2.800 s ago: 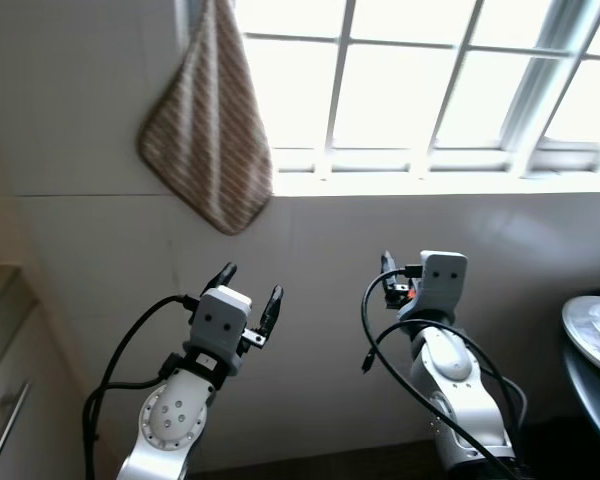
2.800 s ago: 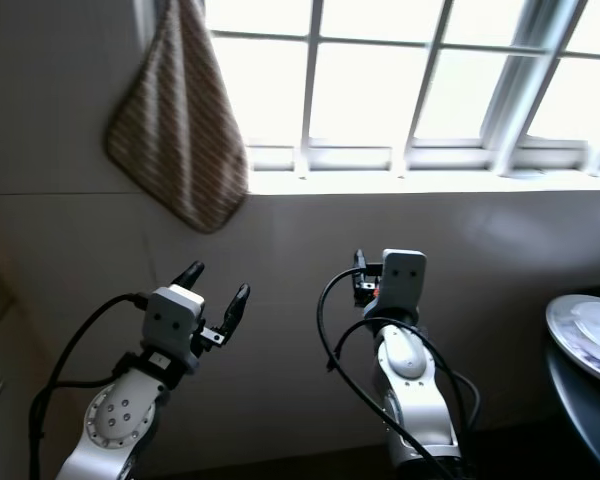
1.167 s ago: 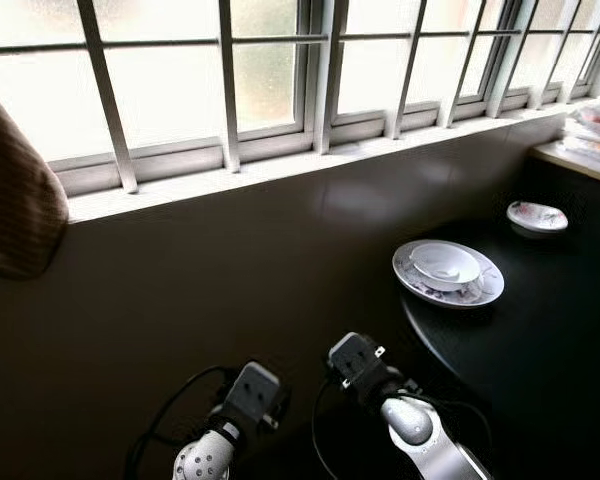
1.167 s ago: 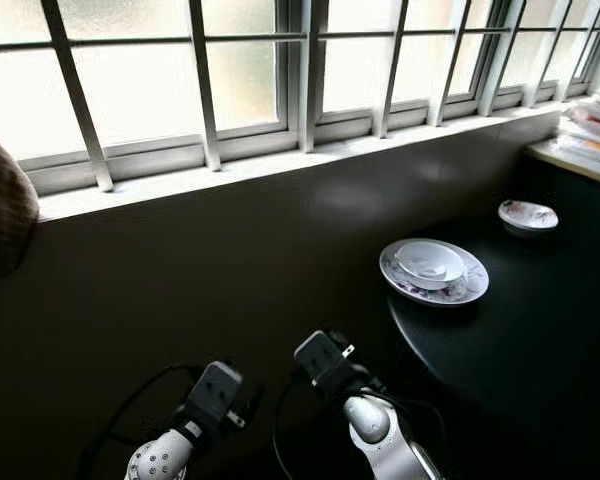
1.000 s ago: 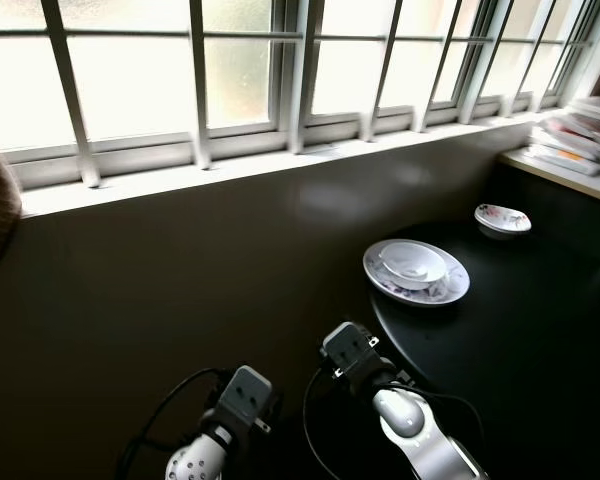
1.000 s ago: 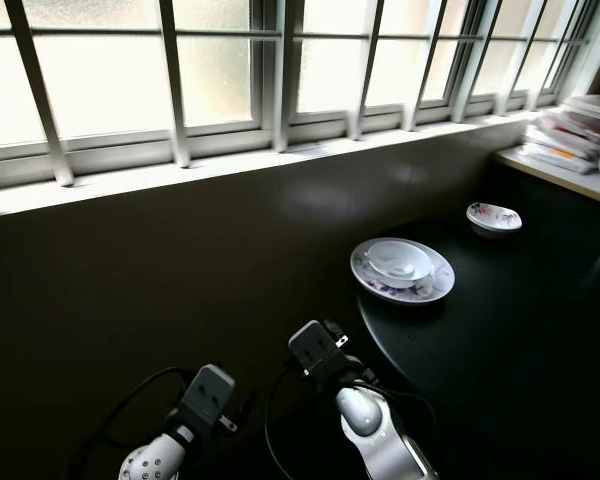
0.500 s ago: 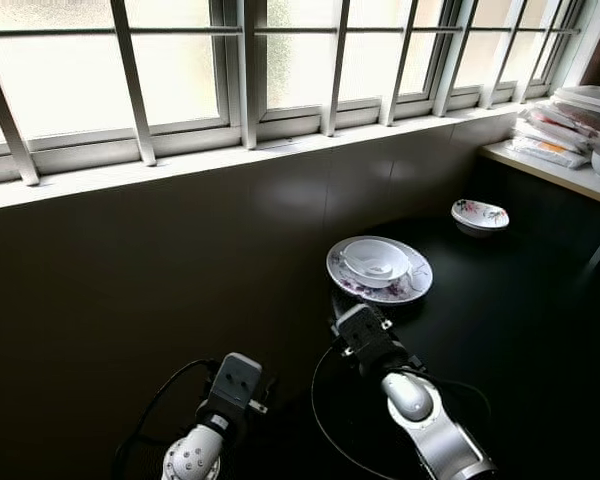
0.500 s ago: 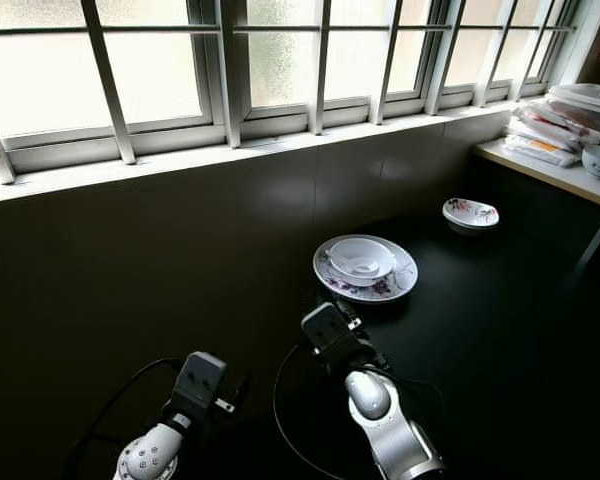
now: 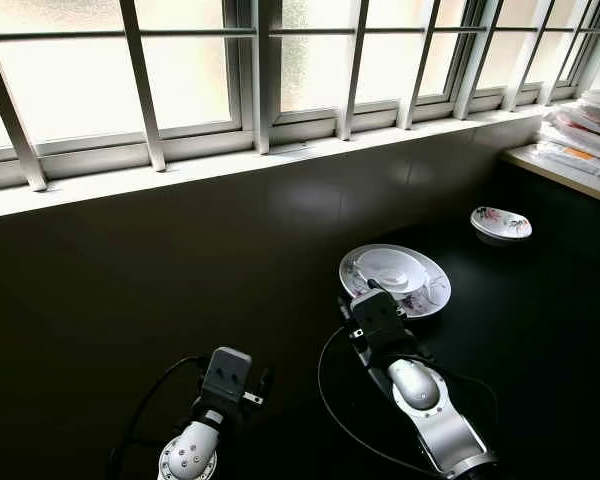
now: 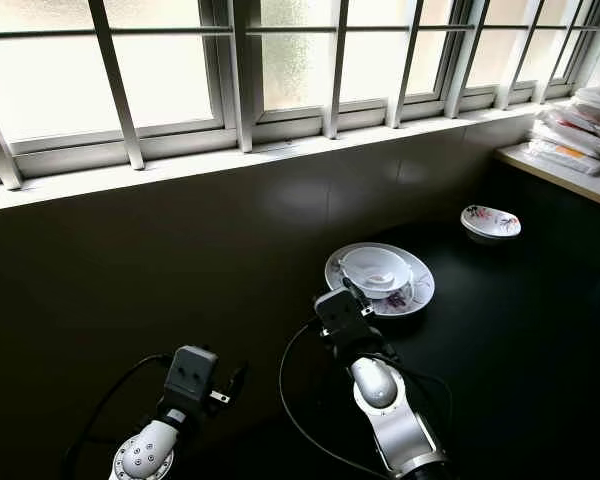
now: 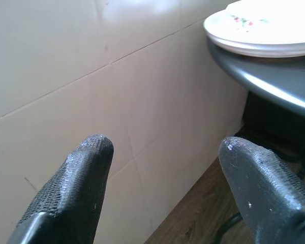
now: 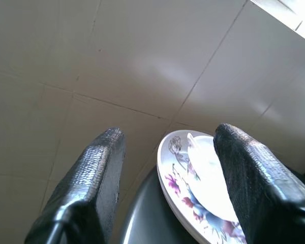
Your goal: Kitchen organization
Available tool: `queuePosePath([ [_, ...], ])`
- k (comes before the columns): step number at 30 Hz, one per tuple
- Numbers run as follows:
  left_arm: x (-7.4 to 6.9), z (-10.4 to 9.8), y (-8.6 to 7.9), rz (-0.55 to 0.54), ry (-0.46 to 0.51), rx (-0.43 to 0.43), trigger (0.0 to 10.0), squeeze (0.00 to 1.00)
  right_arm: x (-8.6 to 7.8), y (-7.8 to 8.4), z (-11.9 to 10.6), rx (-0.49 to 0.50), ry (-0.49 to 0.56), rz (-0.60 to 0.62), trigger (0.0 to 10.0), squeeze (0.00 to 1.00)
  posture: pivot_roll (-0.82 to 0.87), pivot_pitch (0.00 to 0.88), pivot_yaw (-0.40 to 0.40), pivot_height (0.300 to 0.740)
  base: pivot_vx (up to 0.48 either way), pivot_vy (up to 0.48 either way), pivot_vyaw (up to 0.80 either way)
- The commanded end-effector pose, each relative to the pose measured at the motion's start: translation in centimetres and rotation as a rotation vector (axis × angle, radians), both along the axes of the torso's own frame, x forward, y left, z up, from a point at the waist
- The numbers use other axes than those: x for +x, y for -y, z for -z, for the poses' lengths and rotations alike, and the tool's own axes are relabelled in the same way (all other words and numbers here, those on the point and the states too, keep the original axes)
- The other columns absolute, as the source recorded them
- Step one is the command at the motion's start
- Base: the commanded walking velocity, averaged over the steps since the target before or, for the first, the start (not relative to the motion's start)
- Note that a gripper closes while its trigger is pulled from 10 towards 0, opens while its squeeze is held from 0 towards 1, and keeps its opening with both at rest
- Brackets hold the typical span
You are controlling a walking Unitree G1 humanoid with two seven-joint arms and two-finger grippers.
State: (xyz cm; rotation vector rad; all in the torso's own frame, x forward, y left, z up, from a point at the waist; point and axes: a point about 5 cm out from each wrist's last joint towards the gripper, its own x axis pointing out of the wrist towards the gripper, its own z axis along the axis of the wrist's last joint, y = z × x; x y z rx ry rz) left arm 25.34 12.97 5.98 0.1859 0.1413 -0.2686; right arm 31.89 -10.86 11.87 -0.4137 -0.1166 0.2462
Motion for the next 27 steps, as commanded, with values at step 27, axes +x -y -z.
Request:
queuePosePath([
  [27, 0.11, -0.23, 0.09, 0.005, 0.029, -0.008, 10.0, 0.0, 0.75, 0.62, -0.38, 0.04, 0.013, 0.041, 10.0, 0.0, -0.04, 0.0, -0.043, 0.736, 0.25, 0.0, 0.0],
])
